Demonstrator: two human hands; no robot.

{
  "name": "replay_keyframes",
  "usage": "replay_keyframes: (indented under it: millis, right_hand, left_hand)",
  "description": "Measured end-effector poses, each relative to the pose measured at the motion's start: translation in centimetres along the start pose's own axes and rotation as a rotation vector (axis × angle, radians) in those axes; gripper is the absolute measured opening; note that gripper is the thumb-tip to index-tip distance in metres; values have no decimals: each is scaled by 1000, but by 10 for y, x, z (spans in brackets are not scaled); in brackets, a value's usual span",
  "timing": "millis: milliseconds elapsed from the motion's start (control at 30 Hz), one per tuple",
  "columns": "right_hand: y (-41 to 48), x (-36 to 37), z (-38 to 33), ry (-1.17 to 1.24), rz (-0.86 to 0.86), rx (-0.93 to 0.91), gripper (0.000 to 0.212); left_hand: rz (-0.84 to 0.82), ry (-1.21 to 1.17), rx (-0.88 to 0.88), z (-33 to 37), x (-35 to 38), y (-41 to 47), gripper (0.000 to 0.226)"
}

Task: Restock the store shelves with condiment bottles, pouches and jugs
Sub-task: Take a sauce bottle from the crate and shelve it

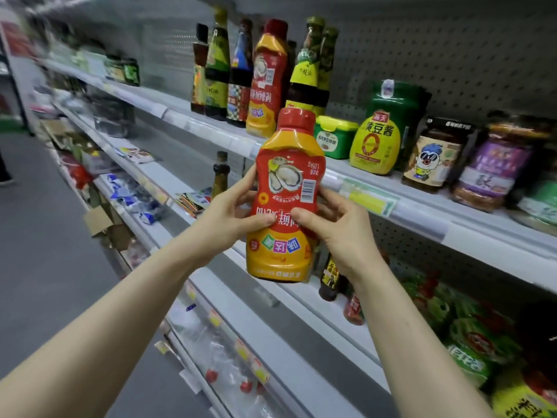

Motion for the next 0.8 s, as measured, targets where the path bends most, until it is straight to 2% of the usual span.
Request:
replay_keyframes:
  millis: [167, 300, 433, 800]
  right_hand:
    - [33, 42, 5, -16, 109, -6, 57]
    - [54, 83, 5, -12, 194, -27, 53]
    - [68, 119, 4, -34, 265, -53, 58]
    - [76, 163, -10, -94, 284, -97, 54]
  left_hand:
    - [-85, -39, 10, -10, -34, 56, 79]
    - [-165, -53, 63, -8, -68, 97, 91]
    - [-231, -59, 77, -8, -99, 125, 91]
    - [-276, -141, 115, -2, -136, 146, 95]
Point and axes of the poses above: each hand's wrist, its own y-axis towards the middle knuckle, its own x-axis out of the palm, z = x × y, the point moved 9 cm from there along y, towards the middle knuckle, and after that the axes turned 15 degrees about z, right-handed, at the moved point
